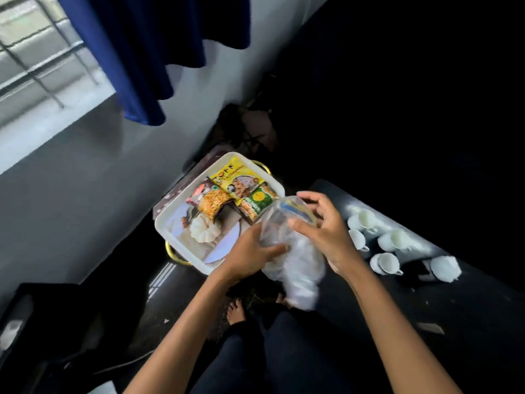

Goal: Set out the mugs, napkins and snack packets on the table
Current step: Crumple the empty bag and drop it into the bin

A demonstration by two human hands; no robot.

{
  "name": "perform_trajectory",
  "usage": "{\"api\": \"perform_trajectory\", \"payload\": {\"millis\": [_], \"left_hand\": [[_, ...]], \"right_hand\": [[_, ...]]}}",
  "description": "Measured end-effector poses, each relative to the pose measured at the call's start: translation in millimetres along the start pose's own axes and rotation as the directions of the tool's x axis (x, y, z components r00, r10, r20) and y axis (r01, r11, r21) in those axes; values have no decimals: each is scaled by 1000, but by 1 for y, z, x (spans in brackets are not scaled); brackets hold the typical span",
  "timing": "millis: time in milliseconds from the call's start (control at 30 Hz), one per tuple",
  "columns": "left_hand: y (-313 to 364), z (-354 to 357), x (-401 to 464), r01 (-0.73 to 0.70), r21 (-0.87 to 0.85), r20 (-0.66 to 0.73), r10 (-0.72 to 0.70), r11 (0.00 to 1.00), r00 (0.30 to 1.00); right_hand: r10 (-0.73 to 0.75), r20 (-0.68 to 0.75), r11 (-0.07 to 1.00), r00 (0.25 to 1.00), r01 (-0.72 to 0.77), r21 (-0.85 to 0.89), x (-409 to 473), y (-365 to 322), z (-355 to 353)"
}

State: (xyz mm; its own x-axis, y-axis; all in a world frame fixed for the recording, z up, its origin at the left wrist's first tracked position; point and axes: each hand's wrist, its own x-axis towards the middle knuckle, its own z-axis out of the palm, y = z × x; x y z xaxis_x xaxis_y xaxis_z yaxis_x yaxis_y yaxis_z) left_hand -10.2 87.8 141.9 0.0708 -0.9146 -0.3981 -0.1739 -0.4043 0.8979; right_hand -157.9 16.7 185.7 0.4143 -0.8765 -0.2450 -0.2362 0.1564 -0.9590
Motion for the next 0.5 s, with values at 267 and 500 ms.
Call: {"api": "perform_trajectory", "payload": {"millis": [267,500], "left_hand": [[16,33,29,13,41,-198,-5,999,980],[50,127,28,0,53,-47,2,999,999]], "right_hand": [[149,-81,988,985,-152,-26,-53,13,-71],[266,-24,952,964,-259,164,-96,35,-127]]}}
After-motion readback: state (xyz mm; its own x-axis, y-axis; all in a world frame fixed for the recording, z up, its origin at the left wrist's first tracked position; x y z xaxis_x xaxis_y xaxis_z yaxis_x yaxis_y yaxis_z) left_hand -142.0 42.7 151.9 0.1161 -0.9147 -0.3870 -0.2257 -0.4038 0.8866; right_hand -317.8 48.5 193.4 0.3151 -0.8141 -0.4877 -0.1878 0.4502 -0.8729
